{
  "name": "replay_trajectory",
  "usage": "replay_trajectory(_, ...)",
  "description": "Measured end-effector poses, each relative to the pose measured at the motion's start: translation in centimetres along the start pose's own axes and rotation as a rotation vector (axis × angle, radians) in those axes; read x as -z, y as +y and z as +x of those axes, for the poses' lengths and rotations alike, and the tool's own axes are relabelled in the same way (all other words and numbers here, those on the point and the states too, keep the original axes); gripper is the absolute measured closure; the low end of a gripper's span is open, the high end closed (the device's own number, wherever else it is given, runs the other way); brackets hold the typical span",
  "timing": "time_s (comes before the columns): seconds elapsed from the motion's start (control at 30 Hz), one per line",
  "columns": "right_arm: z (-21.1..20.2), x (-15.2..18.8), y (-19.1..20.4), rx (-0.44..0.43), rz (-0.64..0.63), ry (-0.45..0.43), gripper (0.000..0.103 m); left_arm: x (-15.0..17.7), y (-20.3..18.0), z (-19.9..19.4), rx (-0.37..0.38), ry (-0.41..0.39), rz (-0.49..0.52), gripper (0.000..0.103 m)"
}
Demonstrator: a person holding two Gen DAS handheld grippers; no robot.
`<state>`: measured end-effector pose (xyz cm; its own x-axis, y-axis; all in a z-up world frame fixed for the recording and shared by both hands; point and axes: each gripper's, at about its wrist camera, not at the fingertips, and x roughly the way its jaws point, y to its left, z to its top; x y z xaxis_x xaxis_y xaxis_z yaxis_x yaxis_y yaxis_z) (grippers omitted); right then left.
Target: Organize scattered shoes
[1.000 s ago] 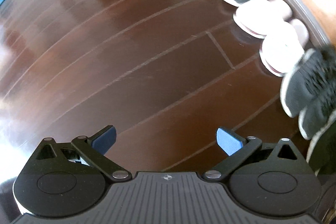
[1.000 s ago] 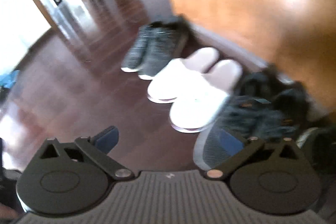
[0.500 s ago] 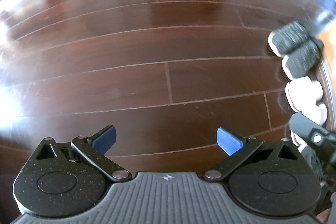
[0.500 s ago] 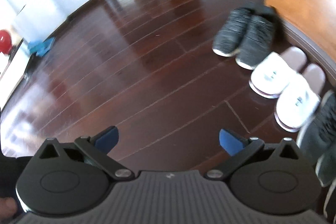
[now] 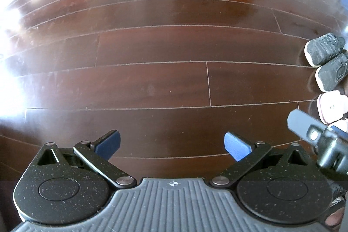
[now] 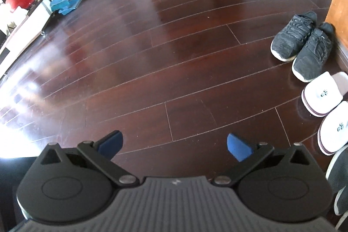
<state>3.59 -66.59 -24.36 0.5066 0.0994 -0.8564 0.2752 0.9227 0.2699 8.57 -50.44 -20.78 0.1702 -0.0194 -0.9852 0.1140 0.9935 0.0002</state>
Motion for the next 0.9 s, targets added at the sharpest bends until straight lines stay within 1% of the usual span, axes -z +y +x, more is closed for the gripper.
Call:
replay_trajectory(0.23, -0.2, -0.1, -0.6, 0.015, 0.004, 0.011, 0.000, 0.5, 0.6, 0.1, 0.000, 0.001, -0.002, 0.000)
replay_trajectory(0.43, -0.3, -0.1, -1.2, 0.028, 0.008, 0.021, 0.000, 0.9, 0.2, -0.2, -0.009, -0.002, 0.041, 0.000)
replay_trajectory(0.9, -0.8, 0.1, -1.3, 0.067, 0.022, 0.032, 0.000, 1.4, -0.3, -1.3, -0.011, -0.020, 0.068, 0.000)
